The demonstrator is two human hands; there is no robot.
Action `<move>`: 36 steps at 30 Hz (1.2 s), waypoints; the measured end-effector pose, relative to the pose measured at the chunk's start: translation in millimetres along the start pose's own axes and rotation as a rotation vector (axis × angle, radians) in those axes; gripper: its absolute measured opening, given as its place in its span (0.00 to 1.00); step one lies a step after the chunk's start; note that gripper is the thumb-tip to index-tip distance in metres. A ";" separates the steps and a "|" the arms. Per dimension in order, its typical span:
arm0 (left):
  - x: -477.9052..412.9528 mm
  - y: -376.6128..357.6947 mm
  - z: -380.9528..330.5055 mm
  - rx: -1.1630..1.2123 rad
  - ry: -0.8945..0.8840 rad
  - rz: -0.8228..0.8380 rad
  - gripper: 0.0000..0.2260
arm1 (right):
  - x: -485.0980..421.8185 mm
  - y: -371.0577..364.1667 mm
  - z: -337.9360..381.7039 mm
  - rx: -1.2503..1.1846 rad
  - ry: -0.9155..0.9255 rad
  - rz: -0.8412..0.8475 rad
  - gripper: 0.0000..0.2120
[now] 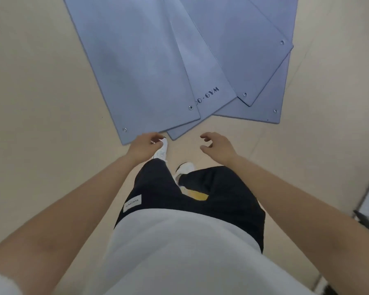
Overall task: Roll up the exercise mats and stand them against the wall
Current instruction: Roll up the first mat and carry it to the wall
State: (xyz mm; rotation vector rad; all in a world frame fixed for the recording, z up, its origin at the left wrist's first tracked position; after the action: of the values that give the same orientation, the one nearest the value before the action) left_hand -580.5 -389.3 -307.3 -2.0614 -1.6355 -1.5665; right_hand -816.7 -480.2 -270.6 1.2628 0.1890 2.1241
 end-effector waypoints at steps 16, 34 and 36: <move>-262.8 -201.5 127.1 0.092 0.392 -0.129 0.13 | -380.6 -79.0 -157.9 0.238 0.175 0.295 0.22; -490.2 -310.3 273.0 -0.907 -0.050 -0.713 0.33 | -579.7 -275.9 -264.8 0.536 0.792 0.066 0.46; -486.4 -299.9 270.6 -0.904 -0.094 -0.801 0.30 | -579.1 -277.2 -266.4 0.533 0.775 0.054 0.47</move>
State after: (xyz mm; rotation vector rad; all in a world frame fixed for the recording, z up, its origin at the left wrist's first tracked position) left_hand -588.6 -428.6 -938.2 -1.8258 -2.2235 -2.9472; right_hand -722.6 -558.1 -955.0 0.6212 1.1153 2.6085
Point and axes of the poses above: each hand's wrist, its own x-axis away from the middle knuckle, its own y-axis out of the back of the hand, z = x × y, the point moved 10 cm from there along -x, towards the middle knuckle, and after that the axes turned 15 degrees about -x, right-handed, at the moved point
